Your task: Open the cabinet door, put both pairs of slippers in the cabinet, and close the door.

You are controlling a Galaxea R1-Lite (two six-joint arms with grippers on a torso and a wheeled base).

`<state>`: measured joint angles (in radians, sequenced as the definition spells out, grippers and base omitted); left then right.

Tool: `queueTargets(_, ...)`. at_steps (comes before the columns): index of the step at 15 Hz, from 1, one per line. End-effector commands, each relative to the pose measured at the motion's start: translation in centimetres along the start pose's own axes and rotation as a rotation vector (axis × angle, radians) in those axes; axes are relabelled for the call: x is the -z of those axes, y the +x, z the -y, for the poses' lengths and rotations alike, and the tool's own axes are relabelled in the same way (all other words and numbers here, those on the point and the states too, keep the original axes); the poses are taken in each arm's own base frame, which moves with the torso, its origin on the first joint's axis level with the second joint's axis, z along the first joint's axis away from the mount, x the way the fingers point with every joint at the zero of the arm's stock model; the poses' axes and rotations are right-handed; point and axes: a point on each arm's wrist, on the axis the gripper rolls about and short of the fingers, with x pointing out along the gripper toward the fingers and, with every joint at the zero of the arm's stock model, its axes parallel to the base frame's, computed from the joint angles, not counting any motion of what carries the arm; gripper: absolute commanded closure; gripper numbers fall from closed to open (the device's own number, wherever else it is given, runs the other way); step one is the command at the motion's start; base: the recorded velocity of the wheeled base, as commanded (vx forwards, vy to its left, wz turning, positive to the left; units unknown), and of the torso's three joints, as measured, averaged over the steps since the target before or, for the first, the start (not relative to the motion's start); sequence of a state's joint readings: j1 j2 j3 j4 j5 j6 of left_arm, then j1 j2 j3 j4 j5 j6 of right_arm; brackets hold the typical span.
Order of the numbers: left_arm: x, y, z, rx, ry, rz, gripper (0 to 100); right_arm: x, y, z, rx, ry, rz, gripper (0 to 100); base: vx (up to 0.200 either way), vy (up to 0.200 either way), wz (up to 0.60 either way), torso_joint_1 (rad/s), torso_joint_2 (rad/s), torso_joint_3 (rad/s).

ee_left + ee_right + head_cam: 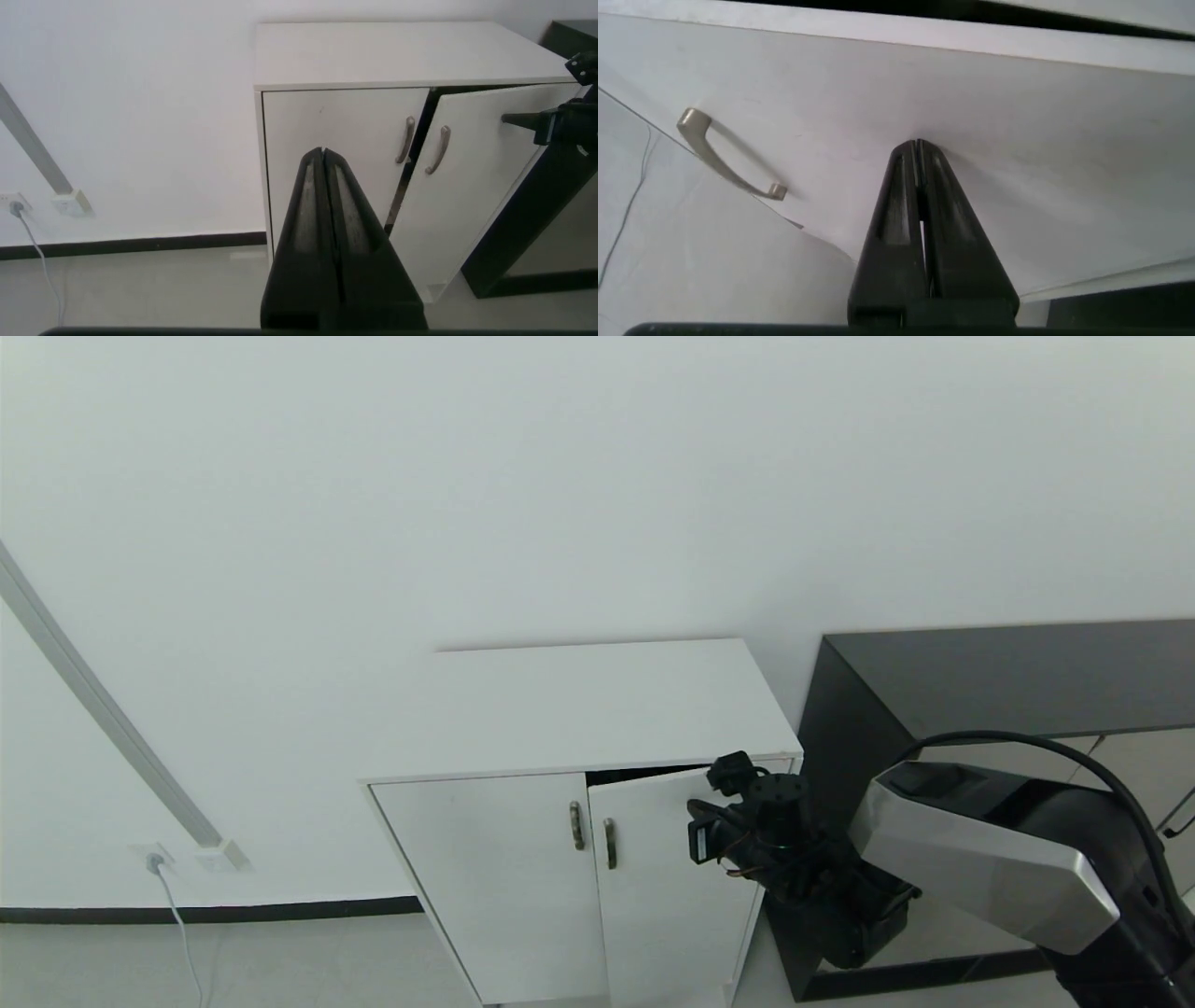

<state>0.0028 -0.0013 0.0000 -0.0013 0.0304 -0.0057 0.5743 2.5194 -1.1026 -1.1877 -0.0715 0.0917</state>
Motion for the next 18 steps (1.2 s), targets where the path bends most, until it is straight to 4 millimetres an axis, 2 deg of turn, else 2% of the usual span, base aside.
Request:
queueTargets(1,0.0,0.0,0.0,-0.001,-0.002,-0.001,100,-0.2,0.7,0.1,0.003,0.002,0.012,100,0.000,0.000,0.00,0.000,0.00,0.000)
queueTargets(4,0.0,0.0,0.0,-0.001,-0.002,-0.001,100,-0.7,1.1,0.2,0.008,0.000,0.021,100,0.000,0.000,0.00,0.000,0.00,0.000)
queueTargets(12,0.0,0.0,0.0,-0.001,-0.002,-0.001,100,-0.5,1.2,0.3,0.011,-0.001,0.020,100,0.000,0.000,0.00,0.000,0.00,0.000)
queueTargets(18,0.0,0.0,0.0,-0.001,-0.002,-0.001,100,-0.6,1.2,1.1,0.029,0.003,0.024,100,0.000,0.000,0.00,0.000,0.00,0.000)
